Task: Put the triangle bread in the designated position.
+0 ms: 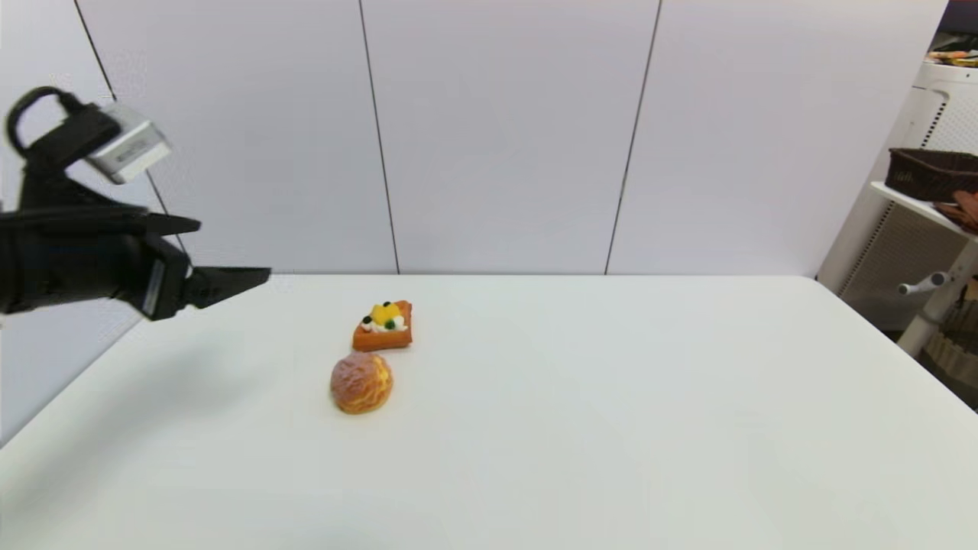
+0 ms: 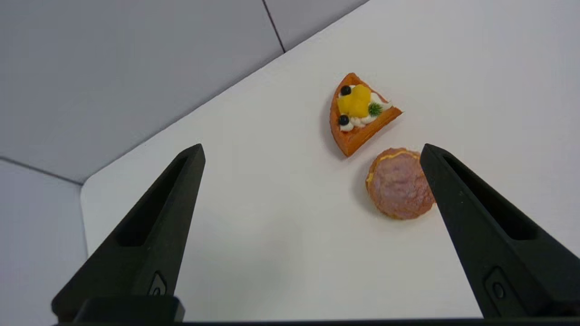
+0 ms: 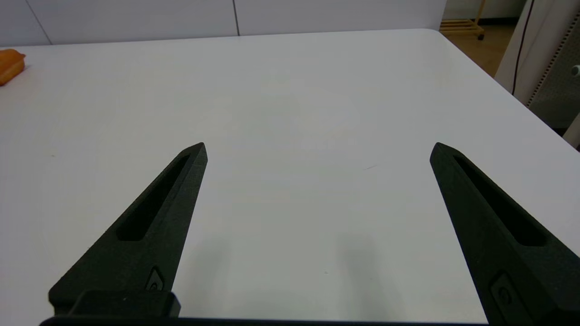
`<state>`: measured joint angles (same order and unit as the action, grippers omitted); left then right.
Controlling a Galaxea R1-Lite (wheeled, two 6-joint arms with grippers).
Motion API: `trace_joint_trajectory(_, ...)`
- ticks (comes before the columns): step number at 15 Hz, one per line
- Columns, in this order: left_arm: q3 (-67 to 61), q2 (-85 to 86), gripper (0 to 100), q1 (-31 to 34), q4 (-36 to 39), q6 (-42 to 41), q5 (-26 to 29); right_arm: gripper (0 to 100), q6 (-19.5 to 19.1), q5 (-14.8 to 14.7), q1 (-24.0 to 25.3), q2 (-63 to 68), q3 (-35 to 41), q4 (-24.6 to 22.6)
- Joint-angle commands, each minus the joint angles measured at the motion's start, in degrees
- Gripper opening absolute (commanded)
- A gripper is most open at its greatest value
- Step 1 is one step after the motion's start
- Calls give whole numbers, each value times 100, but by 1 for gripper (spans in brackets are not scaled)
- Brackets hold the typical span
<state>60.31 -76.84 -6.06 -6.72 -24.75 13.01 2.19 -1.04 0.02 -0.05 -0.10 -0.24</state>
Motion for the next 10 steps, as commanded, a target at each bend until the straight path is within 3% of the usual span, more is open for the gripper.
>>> trace_joint_trajectory(1,-2594,3034,100,861,1041,691,-114,100,0,-2,-2,5,1,-2)
trace_joint_trajectory(5,-3895,4748,100,870,1234,866,-1081,100,0,-2,-2,5,1,-2)
trace_joint_trajectory(10,-5372,6418,100,852,1296,1016,-1143,100,0,-2,6,5,1,-2)
